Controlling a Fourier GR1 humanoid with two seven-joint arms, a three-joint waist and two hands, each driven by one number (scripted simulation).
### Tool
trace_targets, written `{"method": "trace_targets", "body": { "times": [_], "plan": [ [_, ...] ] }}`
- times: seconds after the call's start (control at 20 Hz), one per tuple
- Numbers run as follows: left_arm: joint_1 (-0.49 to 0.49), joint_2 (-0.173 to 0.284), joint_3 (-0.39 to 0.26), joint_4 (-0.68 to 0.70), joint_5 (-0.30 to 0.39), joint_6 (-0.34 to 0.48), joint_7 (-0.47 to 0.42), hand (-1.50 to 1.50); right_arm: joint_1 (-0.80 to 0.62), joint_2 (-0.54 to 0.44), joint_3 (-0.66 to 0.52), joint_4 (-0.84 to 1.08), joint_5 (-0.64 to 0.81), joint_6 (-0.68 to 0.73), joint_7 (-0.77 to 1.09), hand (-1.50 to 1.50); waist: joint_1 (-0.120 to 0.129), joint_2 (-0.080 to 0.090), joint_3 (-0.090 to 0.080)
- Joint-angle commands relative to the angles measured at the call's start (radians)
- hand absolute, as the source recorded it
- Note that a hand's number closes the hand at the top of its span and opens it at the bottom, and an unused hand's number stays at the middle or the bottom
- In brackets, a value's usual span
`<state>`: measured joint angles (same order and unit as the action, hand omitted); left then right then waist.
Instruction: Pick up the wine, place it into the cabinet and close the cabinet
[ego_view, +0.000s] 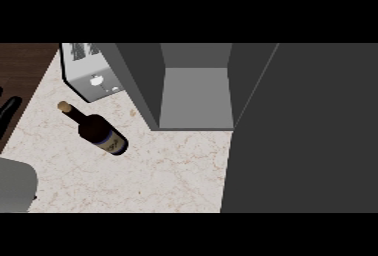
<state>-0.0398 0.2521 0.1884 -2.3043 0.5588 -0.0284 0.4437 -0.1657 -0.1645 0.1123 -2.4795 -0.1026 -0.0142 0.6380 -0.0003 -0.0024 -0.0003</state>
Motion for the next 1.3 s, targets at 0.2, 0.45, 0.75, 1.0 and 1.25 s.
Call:
{"method": "trace_targets", "body": {
  "times": [0.2,0.45,0.75,1.0,1.25],
  "plan": [
    [-0.092,0.073,0.059,-0.037,0.033,0.08,0.15,-1.5,-0.064,-0.019,-0.054,-0.159,-0.06,-0.041,0.174,-1.5,-0.004,-0.001,0.001],
    [-0.109,0.037,0.015,0.031,-0.036,0.083,0.118,-1.5,-0.234,-0.02,-0.048,-0.103,-0.031,-0.101,0.284,-1.5,-0.002,0.0,0.0],
    [-0.109,-0.028,-0.059,0.096,-0.124,0.087,0.051,-1.5,-0.223,-0.043,-0.076,-0.189,-0.054,-0.103,0.36,-1.5,-0.01,0.0,0.0],
    [-0.077,-0.036,0.005,0.214,-0.129,0.017,-0.068,-1.5,-0.249,-0.046,-0.103,-0.164,-0.066,-0.094,0.356,-1.5,-0.007,0.0,0.0],
    [-0.099,-0.053,-0.037,0.292,-0.219,0.024,-0.114,-1.5,-0.384,-0.071,-0.074,-0.167,-0.027,-0.144,0.495,-1.5,-0.012,-0.001,-0.001]
  ]
}}
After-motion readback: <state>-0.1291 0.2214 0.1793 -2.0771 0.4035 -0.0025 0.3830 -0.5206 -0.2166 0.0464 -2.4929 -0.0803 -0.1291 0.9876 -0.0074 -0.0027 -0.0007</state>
